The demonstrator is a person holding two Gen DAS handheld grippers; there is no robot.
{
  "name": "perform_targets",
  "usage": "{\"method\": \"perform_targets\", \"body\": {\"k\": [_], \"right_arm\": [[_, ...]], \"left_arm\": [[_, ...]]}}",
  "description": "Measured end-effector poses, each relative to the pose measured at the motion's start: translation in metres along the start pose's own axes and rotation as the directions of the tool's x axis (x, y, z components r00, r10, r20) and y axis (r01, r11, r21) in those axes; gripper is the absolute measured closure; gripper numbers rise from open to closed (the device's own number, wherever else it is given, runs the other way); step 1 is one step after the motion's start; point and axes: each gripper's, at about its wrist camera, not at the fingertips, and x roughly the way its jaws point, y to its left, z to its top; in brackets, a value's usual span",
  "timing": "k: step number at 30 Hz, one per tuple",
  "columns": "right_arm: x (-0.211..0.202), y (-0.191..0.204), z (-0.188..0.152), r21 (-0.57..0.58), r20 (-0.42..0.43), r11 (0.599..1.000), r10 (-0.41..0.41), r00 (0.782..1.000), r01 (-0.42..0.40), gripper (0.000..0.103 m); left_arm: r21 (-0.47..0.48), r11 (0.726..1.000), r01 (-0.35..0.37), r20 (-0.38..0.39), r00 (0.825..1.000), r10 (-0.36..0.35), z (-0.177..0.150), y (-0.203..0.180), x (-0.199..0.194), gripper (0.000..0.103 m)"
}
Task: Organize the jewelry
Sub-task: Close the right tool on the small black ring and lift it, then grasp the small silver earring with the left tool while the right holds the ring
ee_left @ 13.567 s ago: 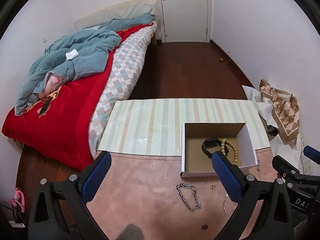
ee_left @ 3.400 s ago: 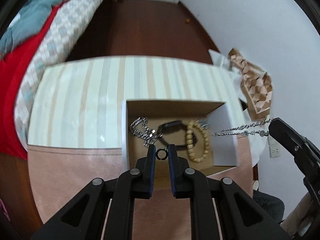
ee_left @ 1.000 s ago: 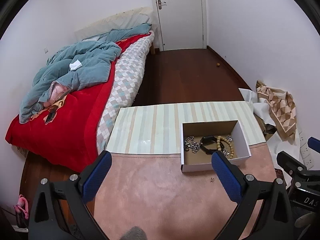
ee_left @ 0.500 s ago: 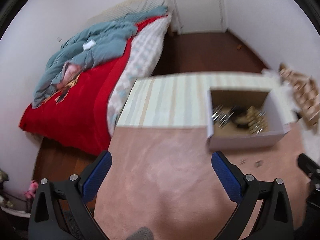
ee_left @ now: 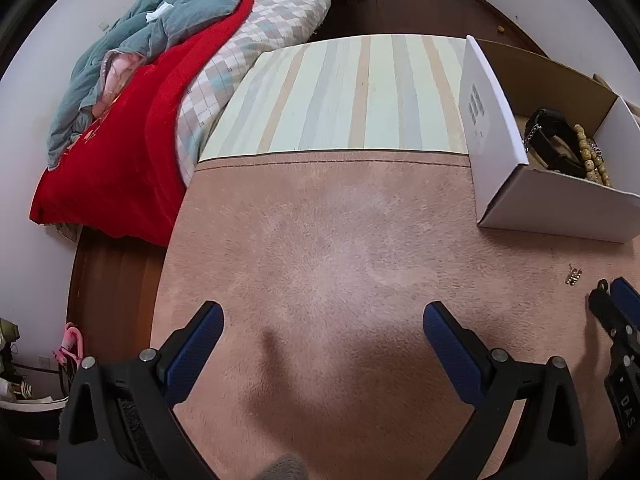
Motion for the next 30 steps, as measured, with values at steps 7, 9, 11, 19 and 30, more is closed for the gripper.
{"method": "perform_targets", "body": {"k": [7, 9, 11, 19, 30], "right_arm": [[-0.002, 0.003, -0.002, -0.034, 0.035, 0.998, -0.051, 0.998, 0.052, 0.09], [-0.008, -0.008, -0.004, -0.006, 0.041, 0.998, -0.055, 0.998, 0.055, 0.09], [-0.018, -0.019, -0.005, 0.03, 0.053, 0.998, -0.061, 0.997, 0.06, 0.09], [-0.044, -0.071, -0.016, 0.139, 0.044, 0.984, -0.121, 0.992, 0.114, 0.09], [-0.045, -0.088, -0.018, 0.185, 0.043, 0.974, -0.144, 0.989, 0.134, 0.09]], "left_arm": [[-0.007, 0.999, 0.048, 0.006, 0.999, -0.048, 0.001, -0.006, 0.0, 0.002], [0.0, 0.996, 0.086, 0.021, 0.996, -0.086, 0.001, -0.013, -0.005, 0.002], [0.013, 0.991, 0.133, 0.027, 0.991, -0.133, 0.0, -0.025, -0.01, 0.002], [0.085, 0.94, 0.331, 0.036, 0.942, -0.334, 0.002, -0.09, -0.024, 0.013], [0.159, 0.924, 0.347, 0.047, 0.932, -0.359, 0.001, -0.126, -0.024, 0.088]]}}
